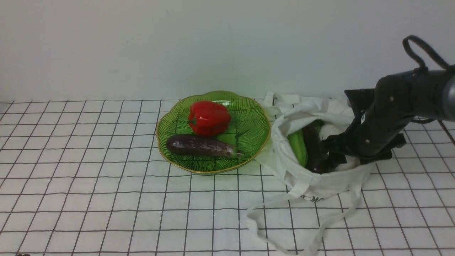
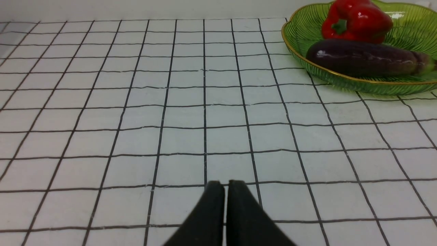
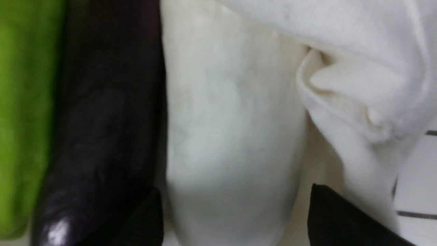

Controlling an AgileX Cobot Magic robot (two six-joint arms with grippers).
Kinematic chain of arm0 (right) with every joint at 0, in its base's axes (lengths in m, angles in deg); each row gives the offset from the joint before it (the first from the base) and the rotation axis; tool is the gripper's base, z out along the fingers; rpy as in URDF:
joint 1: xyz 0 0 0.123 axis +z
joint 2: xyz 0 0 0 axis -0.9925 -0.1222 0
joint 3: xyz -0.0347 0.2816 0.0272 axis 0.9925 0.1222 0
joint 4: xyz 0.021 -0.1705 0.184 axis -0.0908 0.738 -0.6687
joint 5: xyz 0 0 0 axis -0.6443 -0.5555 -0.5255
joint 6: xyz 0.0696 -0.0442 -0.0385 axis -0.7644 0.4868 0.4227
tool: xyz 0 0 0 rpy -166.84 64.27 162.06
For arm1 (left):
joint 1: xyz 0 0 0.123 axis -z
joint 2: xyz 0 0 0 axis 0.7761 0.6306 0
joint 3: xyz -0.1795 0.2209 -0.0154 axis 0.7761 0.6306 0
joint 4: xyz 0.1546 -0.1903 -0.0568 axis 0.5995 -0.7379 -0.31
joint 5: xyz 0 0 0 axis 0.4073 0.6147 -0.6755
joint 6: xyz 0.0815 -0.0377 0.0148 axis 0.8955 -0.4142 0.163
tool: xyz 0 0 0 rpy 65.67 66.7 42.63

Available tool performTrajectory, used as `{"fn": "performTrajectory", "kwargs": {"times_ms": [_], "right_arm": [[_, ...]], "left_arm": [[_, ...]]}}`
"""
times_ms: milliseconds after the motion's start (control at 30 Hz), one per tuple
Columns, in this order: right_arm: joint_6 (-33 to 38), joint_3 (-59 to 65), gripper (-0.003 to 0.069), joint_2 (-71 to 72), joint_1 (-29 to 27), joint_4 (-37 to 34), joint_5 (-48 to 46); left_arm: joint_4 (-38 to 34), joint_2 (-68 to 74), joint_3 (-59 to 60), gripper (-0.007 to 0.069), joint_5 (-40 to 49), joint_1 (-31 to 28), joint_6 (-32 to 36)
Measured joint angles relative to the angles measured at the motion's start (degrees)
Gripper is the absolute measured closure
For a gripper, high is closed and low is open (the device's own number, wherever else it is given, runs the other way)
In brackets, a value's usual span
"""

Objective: Take vegetables from bag on white checkered tablecloth place on plate.
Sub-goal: 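Reach into the cloth bag and grasp a vegetable inside it with the right gripper, then take the vegetable out of the bag and place it on the plate with the right gripper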

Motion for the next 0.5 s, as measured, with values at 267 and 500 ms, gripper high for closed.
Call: {"fn": "performTrajectory", "kwargs": {"times_ms": [267, 500], "right_arm": [[-0.12, 0.0, 0.0239, -1.67, 0.0, 0.0, 0.61], [-0.18, 0.0, 0.0244, 1.4, 0.04, 0.0, -0.71]], "left_arm": [[0.0, 0.0, 0.0, 0.0632, 0.0, 0.0, 0.0], [0.0, 0.0, 0.0, 0.0632, 0.0, 0.0, 0.0]]}}
